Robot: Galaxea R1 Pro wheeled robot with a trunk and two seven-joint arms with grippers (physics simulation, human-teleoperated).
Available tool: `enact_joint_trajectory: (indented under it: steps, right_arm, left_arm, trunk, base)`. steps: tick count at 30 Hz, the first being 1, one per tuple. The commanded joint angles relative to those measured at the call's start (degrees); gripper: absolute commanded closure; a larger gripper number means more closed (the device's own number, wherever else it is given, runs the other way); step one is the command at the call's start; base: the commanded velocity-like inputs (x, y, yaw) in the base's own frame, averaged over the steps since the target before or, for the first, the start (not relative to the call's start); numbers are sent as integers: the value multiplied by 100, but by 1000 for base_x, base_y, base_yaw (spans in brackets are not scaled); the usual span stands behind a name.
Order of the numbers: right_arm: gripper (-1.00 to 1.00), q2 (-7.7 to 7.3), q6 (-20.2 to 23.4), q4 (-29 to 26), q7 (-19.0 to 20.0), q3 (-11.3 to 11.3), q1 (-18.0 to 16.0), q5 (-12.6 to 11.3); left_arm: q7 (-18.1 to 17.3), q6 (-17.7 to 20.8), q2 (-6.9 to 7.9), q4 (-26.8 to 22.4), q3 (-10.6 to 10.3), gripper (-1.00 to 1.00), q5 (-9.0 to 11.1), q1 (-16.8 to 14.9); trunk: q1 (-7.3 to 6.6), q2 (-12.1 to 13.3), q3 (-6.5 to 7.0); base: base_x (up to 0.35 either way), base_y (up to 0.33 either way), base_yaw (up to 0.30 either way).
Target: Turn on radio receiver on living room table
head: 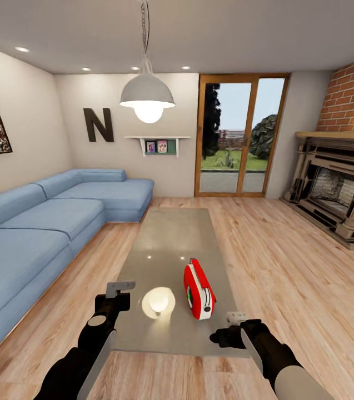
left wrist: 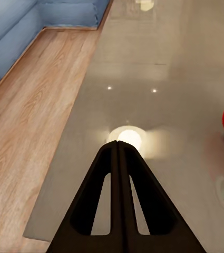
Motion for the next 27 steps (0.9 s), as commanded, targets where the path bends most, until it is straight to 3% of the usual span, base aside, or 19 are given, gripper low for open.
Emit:
enact_joint_trajectory:
  steps: [1,8,11,13,14,15,18,20,21,24,27]
  right_arm:
    - [-100,0,-1,0,0,0,-1,0]
    - [-100,-12,-11,0,0,-5,0,0]
    - [-100,-26,-52,21,0,-5,4,7]
    - [-100,-41,-196,212,6,-5,3,8]
    - [-100,-50,-588,607,4,-5,0,11]
    - [-100,-51,-726,724,4,-5,0,10]
    - [-100,-58,-949,956,6,-5,-1,9]
    - [-100,-60,-1007,1066,8,-5,0,9]
    - [-100,-61,-1131,1213,8,-5,3,9]
    - [-100,-61,-1399,1469,9,-5,3,9]
    - [-100,-61,-1532,1629,9,-5,0,9]
  left_arm:
    - [0,0,0,0,0,100,0,0]
    - [-8,-5,0,95,-28,100,0,0]
    - [-18,-21,0,418,-34,100,1,0]
    - [-34,-44,0,794,-35,100,0,0]
    - [-43,-71,0,1272,-35,100,0,0]
    - [-47,-82,2,1436,-35,100,0,0]
    - [-120,-319,9,2016,-30,100,0,0]
    - [-272,-611,14,2427,-25,100,0,0]
    - [-544,-916,24,2883,-8,100,0,0]
    - [-863,-1075,117,3372,13,100,5,0]
    - [-957,-1239,147,3759,15,100,8,0]
  trunk:
    - [0,0,0]
    - [0,0,0]
    - [0,0,0]
    - [0,0,0]
    - [0,0,0]
    - [0,0,0]
    - [0,0,0]
    - [0,0,0]
    - [0,0,0]
    - [0,0,0]
    - [0,0,0]
  base:
    - [-3,0,0]
    - [0,0,0]
    - [0,0,0]
    - [0,0,0]
    - [0,0,0]
    - [0,0,0]
    - [0,0,0]
    - [0,0,0]
    - [0,0,0]
    - [0,0,0]
    - [0,0,0]
